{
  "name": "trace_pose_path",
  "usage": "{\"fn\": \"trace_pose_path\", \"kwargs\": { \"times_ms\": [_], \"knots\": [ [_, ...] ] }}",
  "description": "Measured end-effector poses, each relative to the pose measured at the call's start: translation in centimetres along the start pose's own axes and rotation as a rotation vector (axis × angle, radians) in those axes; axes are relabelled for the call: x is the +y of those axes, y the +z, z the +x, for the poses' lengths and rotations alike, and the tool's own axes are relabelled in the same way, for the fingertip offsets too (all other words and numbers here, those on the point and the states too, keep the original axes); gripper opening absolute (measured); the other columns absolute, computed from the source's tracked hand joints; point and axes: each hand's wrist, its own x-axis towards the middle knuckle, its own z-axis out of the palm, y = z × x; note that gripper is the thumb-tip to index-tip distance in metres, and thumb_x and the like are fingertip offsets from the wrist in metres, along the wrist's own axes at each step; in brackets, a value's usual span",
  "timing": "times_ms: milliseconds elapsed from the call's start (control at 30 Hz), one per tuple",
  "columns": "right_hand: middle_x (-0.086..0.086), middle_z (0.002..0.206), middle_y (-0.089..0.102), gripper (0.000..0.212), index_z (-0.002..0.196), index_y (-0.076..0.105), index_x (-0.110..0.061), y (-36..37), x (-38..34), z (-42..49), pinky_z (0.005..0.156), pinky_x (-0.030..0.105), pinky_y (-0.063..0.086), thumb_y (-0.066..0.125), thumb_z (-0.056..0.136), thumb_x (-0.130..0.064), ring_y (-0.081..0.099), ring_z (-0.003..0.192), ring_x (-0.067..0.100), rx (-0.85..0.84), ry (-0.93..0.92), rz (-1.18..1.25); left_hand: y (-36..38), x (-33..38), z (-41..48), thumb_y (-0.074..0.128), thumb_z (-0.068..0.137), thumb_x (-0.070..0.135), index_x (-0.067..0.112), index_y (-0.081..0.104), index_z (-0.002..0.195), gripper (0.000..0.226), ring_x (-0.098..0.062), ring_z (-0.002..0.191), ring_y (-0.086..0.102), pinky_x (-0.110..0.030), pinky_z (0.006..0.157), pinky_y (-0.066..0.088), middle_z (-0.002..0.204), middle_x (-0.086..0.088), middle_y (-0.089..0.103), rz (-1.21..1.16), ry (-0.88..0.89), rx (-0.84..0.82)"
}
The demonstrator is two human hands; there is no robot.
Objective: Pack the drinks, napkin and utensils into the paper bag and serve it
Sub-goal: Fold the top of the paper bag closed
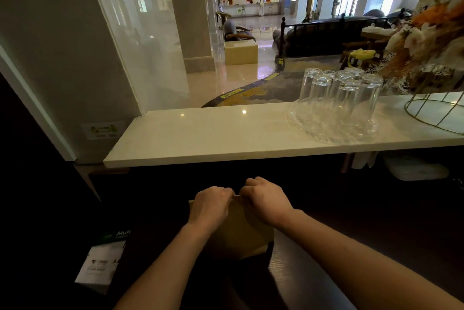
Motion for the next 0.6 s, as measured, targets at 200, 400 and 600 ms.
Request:
{"fn": "trace_pose_path", "kwargs": {
  "times_ms": [200,400,600],
  "knots": [
    [-0.005,0.094,0.062,0.022,0.095,0.069,-0.026,-0.2,-0.5,1.1,0.068,0.026,0.041,0.052,0.094,-0.04,0.054,0.089,0.016,-0.073,-0.047,-0.043,0.0,-0.2,-0.2,0.054,0.094,0.028,0.027,0.062,0.095,0.008,-0.016,0.085,0.062,-0.03,0.068,0.046,0.089,0.006,0.065,0.032,0.024,-0.006],
    [-0.004,0.098,0.061,0.015,0.098,0.065,-0.025,-0.3,-0.7,0.8,0.063,0.026,0.037,0.054,0.093,-0.035,0.055,0.092,0.018,-0.067,0.001,-0.049,-0.5,-3.4,-0.9,0.051,0.096,0.04,0.032,0.065,0.105,0.019,-0.015,0.087,0.063,-0.033,0.076,0.051,0.094,0.008,0.069,0.014,-0.029,-0.048],
    [-0.004,0.094,0.064,0.022,0.1,0.07,-0.025,-0.4,-3.5,2.4,0.067,0.029,0.043,0.051,0.095,-0.036,0.053,0.088,0.018,-0.083,-0.089,-0.035,-0.5,-3.3,-0.9,0.05,0.096,0.029,0.029,0.063,0.093,0.014,-0.019,0.085,0.063,-0.033,0.071,0.048,0.088,0.005,0.067,-0.006,-0.001,-0.045]
  ]
}}
